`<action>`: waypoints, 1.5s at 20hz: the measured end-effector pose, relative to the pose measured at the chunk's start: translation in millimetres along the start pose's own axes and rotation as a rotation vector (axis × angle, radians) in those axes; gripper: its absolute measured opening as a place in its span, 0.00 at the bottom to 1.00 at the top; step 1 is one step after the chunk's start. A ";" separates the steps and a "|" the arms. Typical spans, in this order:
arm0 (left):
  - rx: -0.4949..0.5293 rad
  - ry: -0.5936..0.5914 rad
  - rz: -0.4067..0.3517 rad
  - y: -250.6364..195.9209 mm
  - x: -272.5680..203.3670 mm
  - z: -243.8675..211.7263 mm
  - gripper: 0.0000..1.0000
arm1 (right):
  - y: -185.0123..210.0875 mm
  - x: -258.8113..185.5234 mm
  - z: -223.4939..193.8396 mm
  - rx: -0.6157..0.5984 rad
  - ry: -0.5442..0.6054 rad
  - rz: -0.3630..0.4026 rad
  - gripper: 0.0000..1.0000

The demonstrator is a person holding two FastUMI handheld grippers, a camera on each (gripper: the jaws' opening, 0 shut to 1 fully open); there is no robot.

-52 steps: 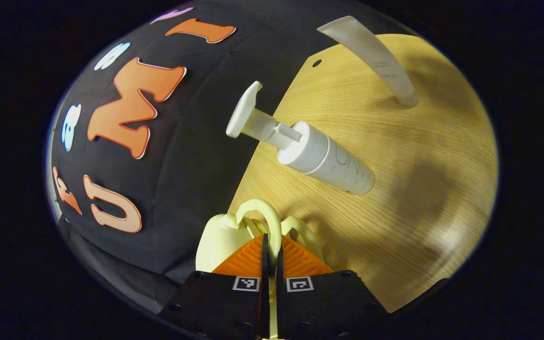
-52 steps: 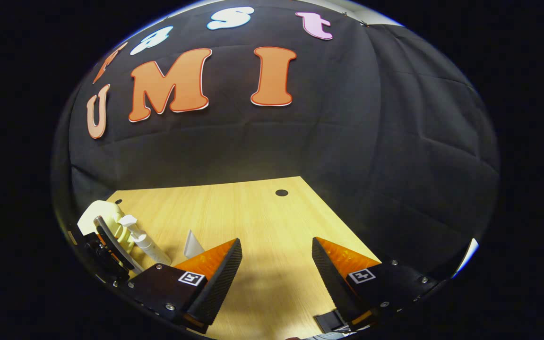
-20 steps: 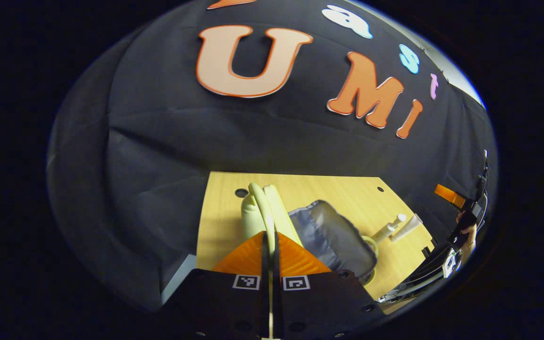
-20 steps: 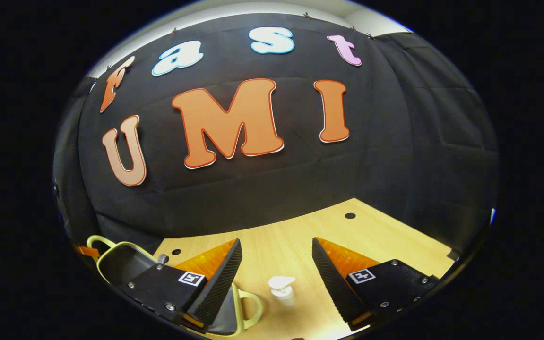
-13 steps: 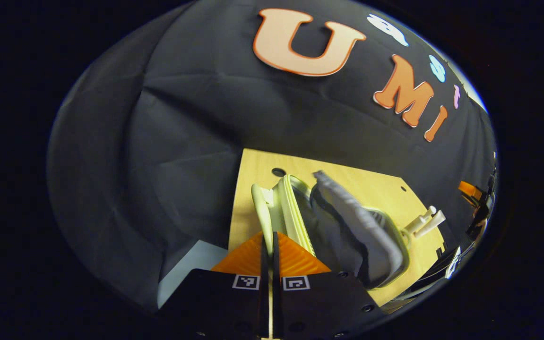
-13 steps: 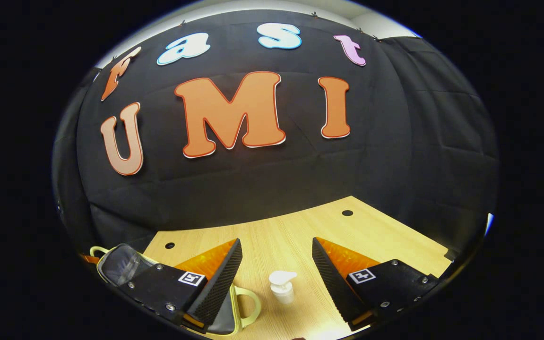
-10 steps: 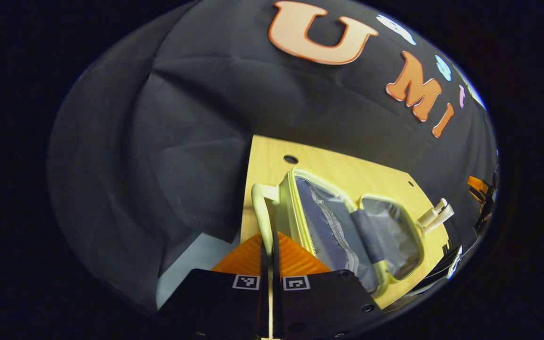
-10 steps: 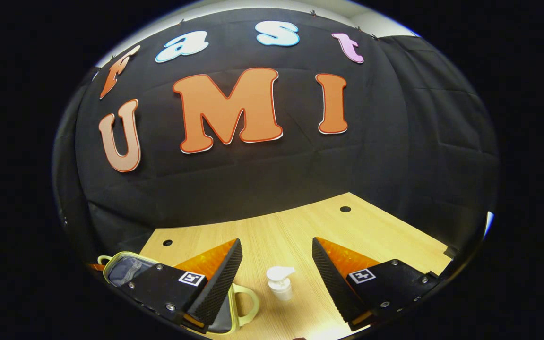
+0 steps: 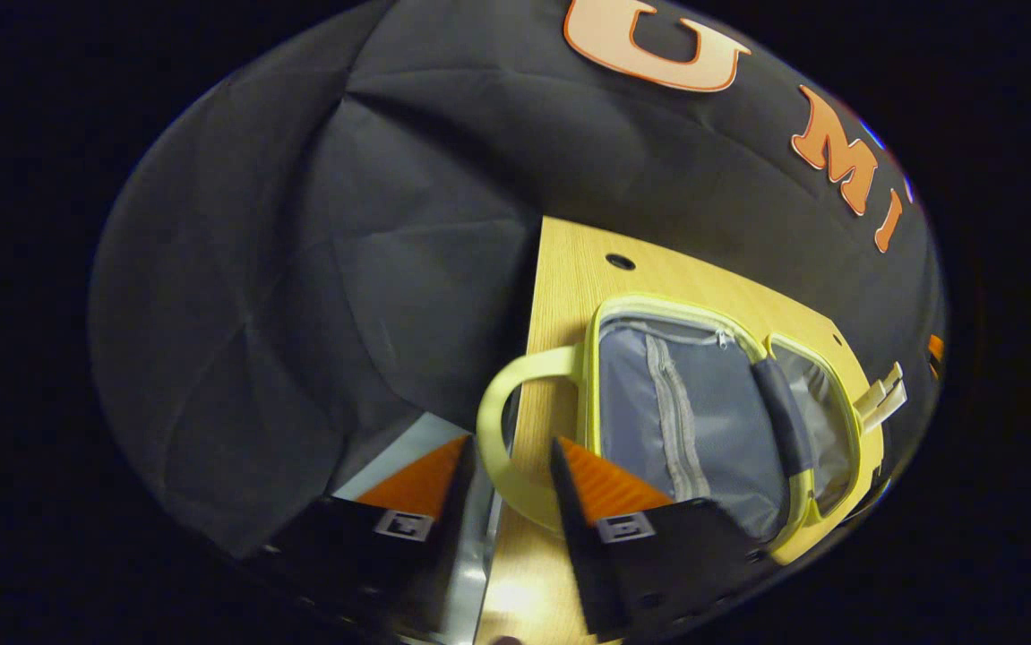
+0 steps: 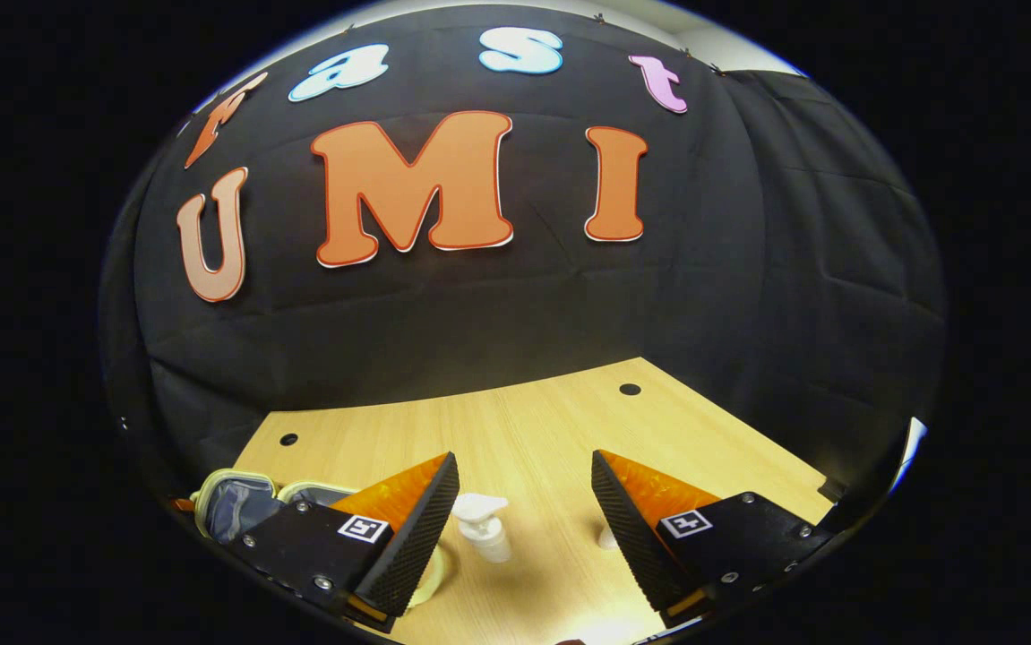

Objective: First open the suitcase, pack the skin care products into it, and then close the suitcase.

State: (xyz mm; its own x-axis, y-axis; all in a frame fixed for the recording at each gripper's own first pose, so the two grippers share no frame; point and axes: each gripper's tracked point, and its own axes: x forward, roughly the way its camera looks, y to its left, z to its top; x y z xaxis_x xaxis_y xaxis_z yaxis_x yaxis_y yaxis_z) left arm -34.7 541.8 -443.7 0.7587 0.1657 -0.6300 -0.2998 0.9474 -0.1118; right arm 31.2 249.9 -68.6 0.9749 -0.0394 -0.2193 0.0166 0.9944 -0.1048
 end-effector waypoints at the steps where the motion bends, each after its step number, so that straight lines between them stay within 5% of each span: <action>1: 0.005 -0.052 0.001 -9.0 -7.7 12.2 0.81 | -4.3 2.7 0.4 -0.011 0.002 0.003 0.95; 2: 0.023 -0.101 0.013 -22.9 -25.0 32.3 1.00 | -9.0 6.2 -0.6 -0.021 0.006 0.007 0.95; 5: 0.104 -0.216 0.047 -73.7 -56.1 73.8 0.97 | -20.0 15.0 3.2 -0.033 0.007 0.031 0.95; 9: 0.141 -0.371 -0.006 -182.9 -104.1 123.8 0.94 | -38.1 26.0 17.4 -0.037 -0.023 0.068 0.95; 14: 0.143 -0.522 -0.036 -318.2 -139.3 140.5 1.00 | -76.4 36.1 23.1 -0.073 -0.071 0.089 0.95; 21: 0.135 -0.498 -0.184 -490.5 -114.4 72.0 0.99 | -119.9 57.6 -10.7 -0.134 -0.059 0.137 0.95; 30: 0.249 -0.347 -0.317 -599.1 -63.5 -60.2 0.99 | -149.8 79.4 -58.5 -0.138 0.005 0.146 0.95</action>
State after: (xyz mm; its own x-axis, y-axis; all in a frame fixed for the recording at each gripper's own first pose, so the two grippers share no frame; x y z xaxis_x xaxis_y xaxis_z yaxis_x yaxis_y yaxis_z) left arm 62.0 -52.8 -383.0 0.9490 -0.0988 -0.2993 0.0901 0.9950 -0.0429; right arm 93.2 92.1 -127.1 0.9635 0.1030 -0.2469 -0.1555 0.9667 -0.2034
